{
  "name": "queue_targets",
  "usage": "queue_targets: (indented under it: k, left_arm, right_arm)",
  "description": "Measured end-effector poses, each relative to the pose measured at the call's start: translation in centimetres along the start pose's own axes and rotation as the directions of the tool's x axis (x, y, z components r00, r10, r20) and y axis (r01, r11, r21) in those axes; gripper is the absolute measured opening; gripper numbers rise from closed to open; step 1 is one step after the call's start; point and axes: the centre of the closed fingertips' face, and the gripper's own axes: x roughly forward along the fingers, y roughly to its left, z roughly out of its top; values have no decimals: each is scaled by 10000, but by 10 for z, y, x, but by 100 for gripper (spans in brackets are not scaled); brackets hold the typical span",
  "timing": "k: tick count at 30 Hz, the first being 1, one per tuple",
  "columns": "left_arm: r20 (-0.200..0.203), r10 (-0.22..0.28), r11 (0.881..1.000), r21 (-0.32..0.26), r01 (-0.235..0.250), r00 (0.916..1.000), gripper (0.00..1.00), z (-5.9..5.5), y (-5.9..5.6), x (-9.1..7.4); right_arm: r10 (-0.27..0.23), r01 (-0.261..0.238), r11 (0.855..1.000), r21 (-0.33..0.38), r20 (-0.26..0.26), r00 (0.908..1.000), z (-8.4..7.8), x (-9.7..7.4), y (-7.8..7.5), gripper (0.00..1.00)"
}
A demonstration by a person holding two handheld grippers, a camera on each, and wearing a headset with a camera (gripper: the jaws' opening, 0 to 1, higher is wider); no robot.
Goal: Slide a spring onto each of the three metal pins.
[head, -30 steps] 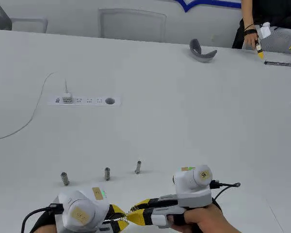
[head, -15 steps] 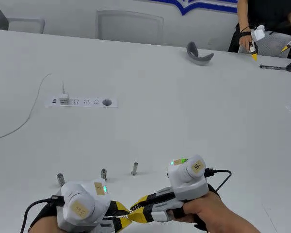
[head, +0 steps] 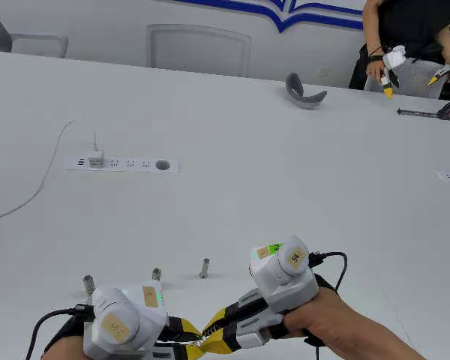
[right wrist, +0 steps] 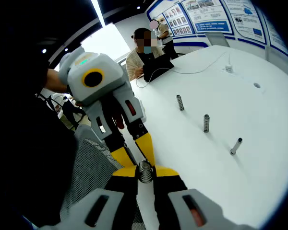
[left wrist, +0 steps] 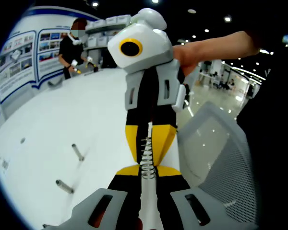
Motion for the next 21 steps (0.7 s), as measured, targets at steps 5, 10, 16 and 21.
queue_targets:
  k: [5, 10, 16, 21]
  left_arm:
    - [75, -142, 9999, -30, 142, 9999, 10, 1, -1, 1]
    - [66, -246, 9996, -98, 246, 9997, 10, -2, -3, 4]
    - [157, -118, 9990, -421, 125, 9998, 11, -6, -2, 4]
    - [38, 32, 9986, -519, -30, 10000, 12, -13, 0, 4]
  right_arm:
    - [-46, 36, 9994, -337, -280, 9996, 0, 0, 2, 13]
    - [-168, 140, 9990, -426, -656, 9977, -4, 2, 2, 12]
    - [-269, 238, 9987, -442, -705, 9971, -7, 4, 1, 12]
    - [-439, 422, 9988, -268, -684, 9967, -10, 2, -3, 12]
